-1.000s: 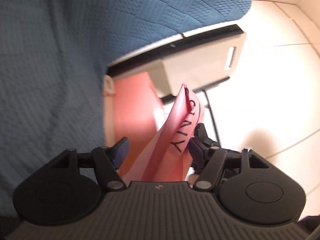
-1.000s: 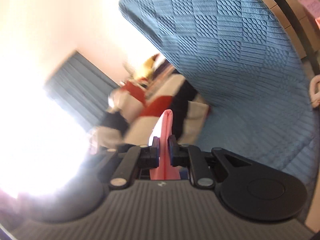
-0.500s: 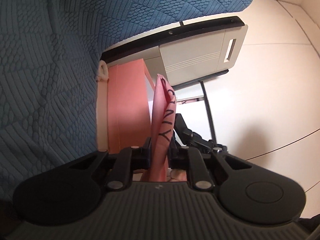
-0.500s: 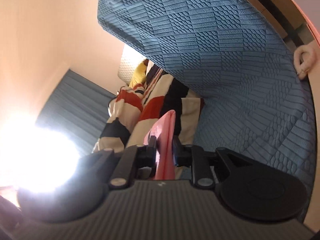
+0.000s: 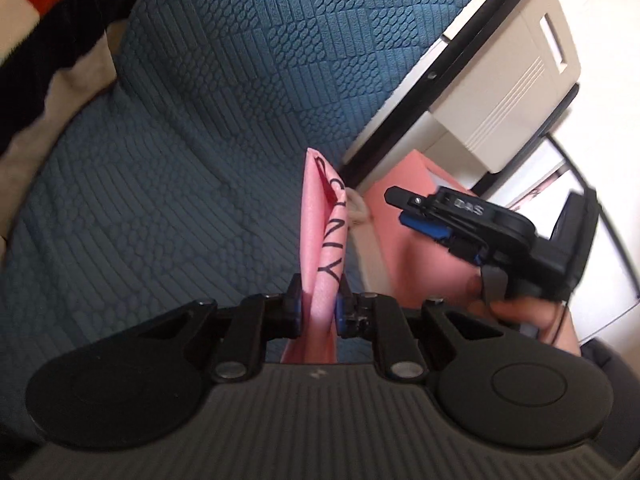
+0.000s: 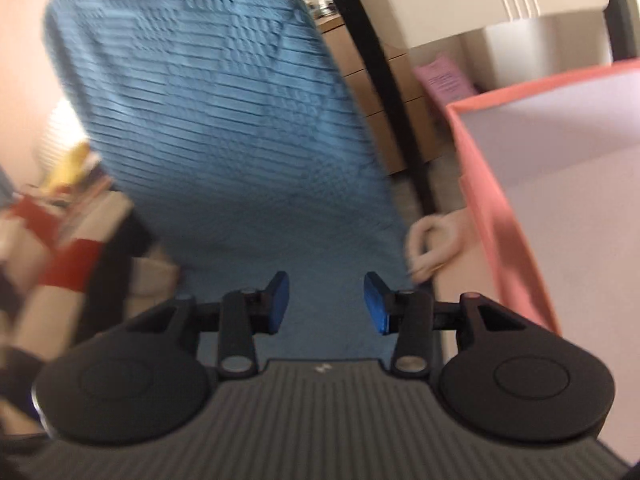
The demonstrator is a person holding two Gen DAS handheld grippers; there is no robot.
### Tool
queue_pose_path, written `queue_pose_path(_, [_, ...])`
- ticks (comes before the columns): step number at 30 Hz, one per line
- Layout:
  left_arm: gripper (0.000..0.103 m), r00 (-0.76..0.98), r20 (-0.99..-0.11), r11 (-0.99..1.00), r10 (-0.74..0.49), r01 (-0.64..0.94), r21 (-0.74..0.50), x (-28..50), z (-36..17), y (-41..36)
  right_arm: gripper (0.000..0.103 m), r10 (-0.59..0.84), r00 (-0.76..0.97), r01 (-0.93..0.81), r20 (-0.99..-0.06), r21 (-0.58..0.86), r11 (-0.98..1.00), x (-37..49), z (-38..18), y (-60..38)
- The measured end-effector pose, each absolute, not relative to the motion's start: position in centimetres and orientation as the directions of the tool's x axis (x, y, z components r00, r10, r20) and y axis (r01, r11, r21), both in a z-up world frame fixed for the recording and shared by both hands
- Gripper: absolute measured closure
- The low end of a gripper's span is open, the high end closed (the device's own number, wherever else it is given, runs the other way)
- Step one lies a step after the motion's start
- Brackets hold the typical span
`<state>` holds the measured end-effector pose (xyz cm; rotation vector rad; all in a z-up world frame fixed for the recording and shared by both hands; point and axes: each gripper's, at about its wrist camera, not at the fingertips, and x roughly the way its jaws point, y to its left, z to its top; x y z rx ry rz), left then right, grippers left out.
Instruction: Organize objects
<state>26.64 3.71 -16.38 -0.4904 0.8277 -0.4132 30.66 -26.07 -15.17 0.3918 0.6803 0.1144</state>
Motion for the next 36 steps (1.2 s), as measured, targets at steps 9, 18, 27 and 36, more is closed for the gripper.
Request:
queue_pose_path(9, [0.086,0.654,-0.630,0.893,-0.418,0.168,-0.418,26.4,-16.4,2.2,0.081,-0.023,0.745,0.129,-0.666,0.111,0.985,37.5,-20.5,-25.0])
queue_pose_path(18, [0.086,0.650,-0.653,0.909,-0.389,0.154,-0.388,26.6,-16.9,2.0,0.080,-0.004,0.720,0.093,-0.694,0.091,0.992,39.6,-22.9,-25.1])
queue_pose_path(27, [0.086,0.641,-0.659,0.908,-0.393,0.159,-0.387,26.3,-17.2,1.8,0.083,-0.079,0.720,0.048,-0.689,-0.065,0.997,39.4,-23.5,-23.8])
queue_pose_path(36, [0.086,0.644,-0.654,0.905,-0.397,0.153,-0.397,26.2,-17.2,2.0,0.082,-0.155,0.691,-0.029,-0.706,-0.242,0.970,39.9,-23.8,-21.7])
